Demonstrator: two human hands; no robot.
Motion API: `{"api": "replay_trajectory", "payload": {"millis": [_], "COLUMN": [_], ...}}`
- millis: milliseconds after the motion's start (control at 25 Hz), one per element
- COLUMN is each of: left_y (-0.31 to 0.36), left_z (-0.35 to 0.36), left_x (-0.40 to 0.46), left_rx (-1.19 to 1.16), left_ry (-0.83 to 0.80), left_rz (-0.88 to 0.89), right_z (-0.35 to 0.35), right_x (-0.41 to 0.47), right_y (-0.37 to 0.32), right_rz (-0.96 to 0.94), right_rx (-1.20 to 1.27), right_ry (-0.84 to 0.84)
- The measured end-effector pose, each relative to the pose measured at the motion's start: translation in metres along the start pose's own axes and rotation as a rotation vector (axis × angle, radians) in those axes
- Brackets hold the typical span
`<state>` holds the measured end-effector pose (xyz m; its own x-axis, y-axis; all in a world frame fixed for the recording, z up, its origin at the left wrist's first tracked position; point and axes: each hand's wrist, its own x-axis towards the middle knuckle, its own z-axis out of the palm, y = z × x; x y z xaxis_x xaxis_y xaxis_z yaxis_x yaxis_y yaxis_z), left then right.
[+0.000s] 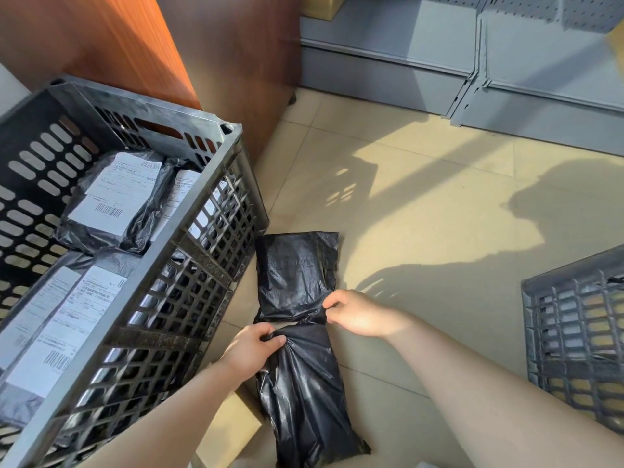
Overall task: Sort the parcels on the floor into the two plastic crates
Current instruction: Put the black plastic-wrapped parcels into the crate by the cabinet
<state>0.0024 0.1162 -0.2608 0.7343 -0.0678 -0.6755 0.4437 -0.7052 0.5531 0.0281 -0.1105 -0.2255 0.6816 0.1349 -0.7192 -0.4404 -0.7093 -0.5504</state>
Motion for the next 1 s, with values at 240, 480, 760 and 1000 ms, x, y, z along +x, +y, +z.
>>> {"api": "replay_trajectory", "payload": {"millis": [240,480,760,1000], "left_y": [0.027,0.054,0.075,0.072], "left_z": [0.0,0.0,-0.001,-0.006], "left_x": [0.0,0.007,0.004,0.0], "left_rx": [-0.039,-0.355,-0.646,-0.639], "left_ry": [0.082,0.024,-0.033,0.034], "left_rz": [-0.01,-0.106,-0.318,-0.284], "right_z": [0.016,0.028,0.034,0.019], "right_x": [-0.018,-0.052,-0.049,-0.047], "right_y": [0.001,0.019,0.025,0.03], "right_rz": [-0.104,-0.184,-0.268,-0.231], "right_rx": [0.004,-0.077,-0.571,-0.209], "right_ry": [0.021,0.085,0.201,0.313]}}
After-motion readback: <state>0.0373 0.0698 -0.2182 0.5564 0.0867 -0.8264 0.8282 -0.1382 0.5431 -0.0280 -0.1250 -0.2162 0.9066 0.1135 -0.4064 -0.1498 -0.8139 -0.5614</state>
